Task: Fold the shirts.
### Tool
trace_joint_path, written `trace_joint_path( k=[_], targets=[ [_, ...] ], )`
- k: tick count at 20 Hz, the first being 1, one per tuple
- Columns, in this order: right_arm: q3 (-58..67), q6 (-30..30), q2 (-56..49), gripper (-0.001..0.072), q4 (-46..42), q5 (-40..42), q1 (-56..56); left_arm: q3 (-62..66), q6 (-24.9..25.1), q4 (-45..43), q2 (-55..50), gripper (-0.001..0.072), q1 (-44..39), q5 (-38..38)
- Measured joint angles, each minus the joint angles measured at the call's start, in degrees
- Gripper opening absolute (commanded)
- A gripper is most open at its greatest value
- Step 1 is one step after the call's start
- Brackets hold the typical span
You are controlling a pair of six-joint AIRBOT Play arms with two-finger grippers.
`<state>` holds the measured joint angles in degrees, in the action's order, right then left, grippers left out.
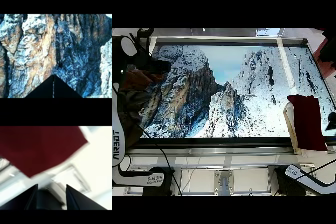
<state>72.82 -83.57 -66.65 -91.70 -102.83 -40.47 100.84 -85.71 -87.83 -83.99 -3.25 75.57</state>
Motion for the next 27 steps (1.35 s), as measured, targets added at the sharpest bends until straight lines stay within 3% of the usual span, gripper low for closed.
trace_joint_path(
  k=[2, 5, 8, 12, 15, 27],
  targets=[
    [0.48, 0.66, -0.02, 0.041, 15.3, 5.44, 0.52, 0.0, -0.02, 2.23, -0.5, 0.0014, 0.0, -0.59],
    [-0.15, 8.41, 0.0, 0.0409, 41.94, 18.01, 5.88, 0.0, 0.0, 8.41, -1.79, 0.0014, 0.0, -1.42],
    [-0.52, 15.13, -0.13, 0.041, 51.74, 31.85, 16.41, 0.0, 0.0, 13.77, -3.02, 0.0013, 0.0, -2.1],
    [-0.68, 17.59, -0.96, 0.041, 45.09, 47.54, 30.88, 0.0, 0.0, 17.16, -3.87, 0.0014, 0.0, -2.47],
    [-0.68, 16.81, -2.03, 0.0409, 39.82, 53.68, 36.48, 0.0, 0.0, 18.12, -4.04, 0.0013, 0.0, -2.56],
    [-0.68, 15.41, -2.82, 0.041, 32.81, 57.29, 40.02, 0.0, 0.0, 19.19, -4.15, 0.0013, 0.0, -1.99]
  ],
)
